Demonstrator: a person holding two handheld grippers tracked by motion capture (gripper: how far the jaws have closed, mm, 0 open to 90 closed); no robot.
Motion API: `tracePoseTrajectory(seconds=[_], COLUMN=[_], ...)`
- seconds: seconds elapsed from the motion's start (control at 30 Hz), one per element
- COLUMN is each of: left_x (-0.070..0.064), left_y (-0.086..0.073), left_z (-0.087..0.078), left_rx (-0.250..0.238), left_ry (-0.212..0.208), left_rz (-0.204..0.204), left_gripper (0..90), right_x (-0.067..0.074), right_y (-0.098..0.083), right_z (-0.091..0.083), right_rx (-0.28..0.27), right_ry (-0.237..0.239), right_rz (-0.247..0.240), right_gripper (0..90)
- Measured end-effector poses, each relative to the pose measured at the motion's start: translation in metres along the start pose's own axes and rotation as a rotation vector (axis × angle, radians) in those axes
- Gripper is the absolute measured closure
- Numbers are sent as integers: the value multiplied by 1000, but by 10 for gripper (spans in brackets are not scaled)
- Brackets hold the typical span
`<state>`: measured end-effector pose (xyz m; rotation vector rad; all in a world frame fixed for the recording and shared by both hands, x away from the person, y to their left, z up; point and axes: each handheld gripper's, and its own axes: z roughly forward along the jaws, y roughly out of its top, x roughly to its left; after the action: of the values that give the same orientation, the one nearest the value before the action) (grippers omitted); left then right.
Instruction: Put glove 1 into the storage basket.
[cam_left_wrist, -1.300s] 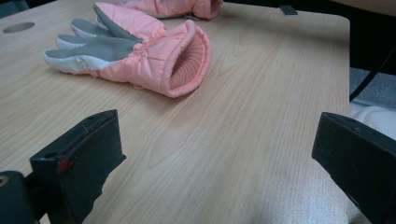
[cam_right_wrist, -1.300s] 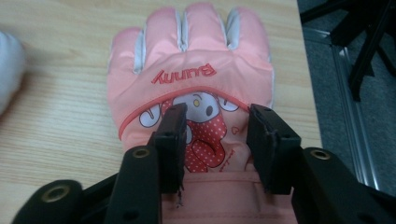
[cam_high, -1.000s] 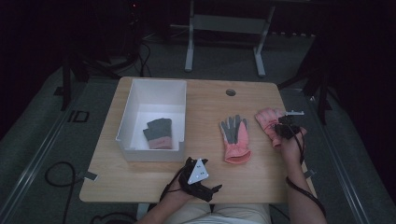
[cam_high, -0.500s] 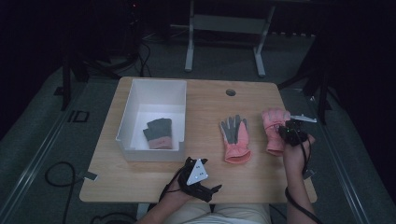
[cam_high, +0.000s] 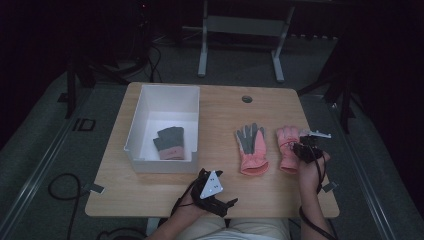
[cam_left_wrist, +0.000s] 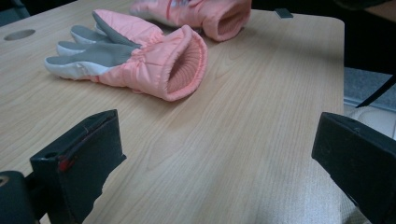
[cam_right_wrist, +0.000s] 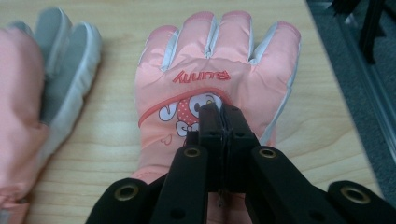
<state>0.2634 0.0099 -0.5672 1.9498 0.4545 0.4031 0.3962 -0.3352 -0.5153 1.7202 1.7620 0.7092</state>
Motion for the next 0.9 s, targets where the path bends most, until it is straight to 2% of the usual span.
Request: tracePoseTrajectory(seconds=[0.1,0.37,0.47,0.57,0.6,0.67,0.8,0.9], left_x=[0,-1,-1,0,0,-1,-2,-1], left_y=[0,-1,-1,-2,-2,-1,-1,-1], left_z=[0,-1,-1,-1,-1,-1,-1,-1], left_rx=[7,-3,-1,-6,-7,-14,-24,-26], left_ry=[-3,-10,-13,-22,-30,-38,-34,-25], left_rz=[4,7,7,4,7,9,17,16], left_gripper=[14,14,14,14,14,14,14,15], right_x=[-1,-2,-4,-13,-16,-19,-25,-27], right_y=[-4,-5,-2,5,7,12,21,24], right_z=[8,12,6,-2,-5,-10,-17,-18], right_rx=[10,16,14,5,-4,-3,-11,-5], right_ry=[3,19,30,63,73,59,100,130], right_rz=[-1,-10,-65,-110,-140,-205,-304,-335], right_gripper=[884,845,794,734,720,700,647,642])
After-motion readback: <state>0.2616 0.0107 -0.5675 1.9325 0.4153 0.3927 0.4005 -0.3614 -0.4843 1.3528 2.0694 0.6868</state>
